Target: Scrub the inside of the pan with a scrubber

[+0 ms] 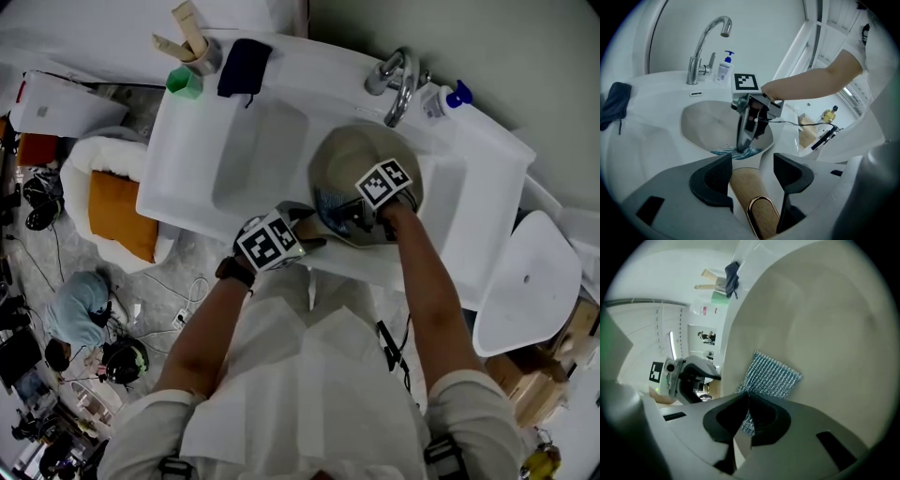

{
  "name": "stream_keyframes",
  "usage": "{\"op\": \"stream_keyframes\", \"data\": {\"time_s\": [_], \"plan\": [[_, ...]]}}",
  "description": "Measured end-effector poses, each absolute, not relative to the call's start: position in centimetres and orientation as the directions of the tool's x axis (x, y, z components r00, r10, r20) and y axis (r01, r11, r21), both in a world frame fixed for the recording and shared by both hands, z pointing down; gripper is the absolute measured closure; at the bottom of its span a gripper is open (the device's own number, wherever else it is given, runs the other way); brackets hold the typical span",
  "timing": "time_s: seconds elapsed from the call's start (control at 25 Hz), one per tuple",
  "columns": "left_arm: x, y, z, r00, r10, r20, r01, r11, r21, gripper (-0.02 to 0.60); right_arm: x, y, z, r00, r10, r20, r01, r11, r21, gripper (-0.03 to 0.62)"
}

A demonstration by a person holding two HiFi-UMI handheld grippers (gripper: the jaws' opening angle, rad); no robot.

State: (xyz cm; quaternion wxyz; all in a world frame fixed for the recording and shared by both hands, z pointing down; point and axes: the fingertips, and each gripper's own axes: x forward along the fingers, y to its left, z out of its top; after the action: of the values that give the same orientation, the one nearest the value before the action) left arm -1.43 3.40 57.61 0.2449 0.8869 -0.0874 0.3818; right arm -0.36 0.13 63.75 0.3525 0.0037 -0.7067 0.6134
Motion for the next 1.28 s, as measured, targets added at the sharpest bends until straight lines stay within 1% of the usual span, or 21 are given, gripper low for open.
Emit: {"op": "stream_keyframes", "data": {"time_s": [0.08,0.16,0.24,0.32,0.4,0.52,0.56,0.64,0.68,0.76,0.88,1.0,1.12,1.28], "plan": [[-1.4,3.4,57.6,0.694,0.032,0.72,-0.342,-0.865,0.367,0.296,1.3,1.6,63.8,-0.694,0.499,0.52,-0.445,0.271,-0.854,0.579],[-1.4,3.4,57.5,0.695,0.032,0.718,-0.341,-0.865,0.369,0.296,3.5,3.0,64.1,-0.604,0.568,0.559,-0.47,0.313,-0.825,0.579],[-1.4,3.4,57.6,0.695,0.033,0.719,-0.34,-0.865,0.369,0.296,6.0,3.8,64.5,-0.49,0.619,0.614,-0.504,0.374,-0.778,0.579],[-1.5,3.5,57.6,0.692,0.035,0.721,-0.338,-0.867,0.366,0.296,8.7,3.8,65.0,-0.346,0.641,0.685,-0.544,0.458,-0.703,0.579],[-1.5,3.5,57.7,0.691,0.035,0.722,-0.335,-0.869,0.363,0.296,11.6,3.2,65.5,-0.159,0.634,0.757,-0.558,0.575,-0.599,0.579],[-1.4,3.5,57.7,0.69,0.036,0.723,-0.333,-0.871,0.361,0.296,14.9,1.7,65.9,0.103,0.569,0.816,-0.503,0.738,-0.451,0.579],[-1.5,3.6,57.7,0.689,0.037,0.724,-0.333,-0.871,0.361,0.296,15.4,1.3,65.9,0.158,0.546,0.823,-0.482,0.77,-0.418,0.579],[-1.5,3.6,57.6,0.69,0.038,0.723,-0.333,-0.87,0.364,0.296,15.5,1.3,66.0,0.198,0.531,0.824,-0.466,0.791,-0.398,0.579],[-1.4,3.6,57.6,0.692,0.038,0.721,-0.333,-0.869,0.366,0.296,15.2,1.6,66.0,0.188,0.54,0.82,-0.47,0.783,-0.408,0.579],[-1.4,3.6,57.6,0.694,0.038,0.719,-0.333,-0.868,0.368,0.296,13.9,2.4,66.0,0.121,0.575,0.809,-0.489,0.744,-0.455,0.579],[-1.4,3.5,57.6,0.695,0.04,0.718,-0.332,-0.868,0.37,0.296,11.2,3.4,65.6,-0.037,0.622,0.782,-0.509,0.662,-0.55,0.579],[-1.3,3.6,57.7,0.695,0.044,0.717,-0.328,-0.869,0.371,0.296,8.0,4.0,65.1,-0.2,0.638,0.744,-0.511,0.579,-0.635,0.579],[-1.4,3.5,57.7,0.694,0.045,0.718,-0.324,-0.872,0.368,0.295,4.6,3.6,64.5,-0.356,0.606,0.711,-0.498,0.521,-0.693,0.579],[-1.4,3.5,57.7,0.694,0.045,0.718,-0.324,-0.872,0.368,0.296,0.9,1.5,63.6,-0.564,0.476,0.675,-0.507,0.445,-0.738,0.579]]}}
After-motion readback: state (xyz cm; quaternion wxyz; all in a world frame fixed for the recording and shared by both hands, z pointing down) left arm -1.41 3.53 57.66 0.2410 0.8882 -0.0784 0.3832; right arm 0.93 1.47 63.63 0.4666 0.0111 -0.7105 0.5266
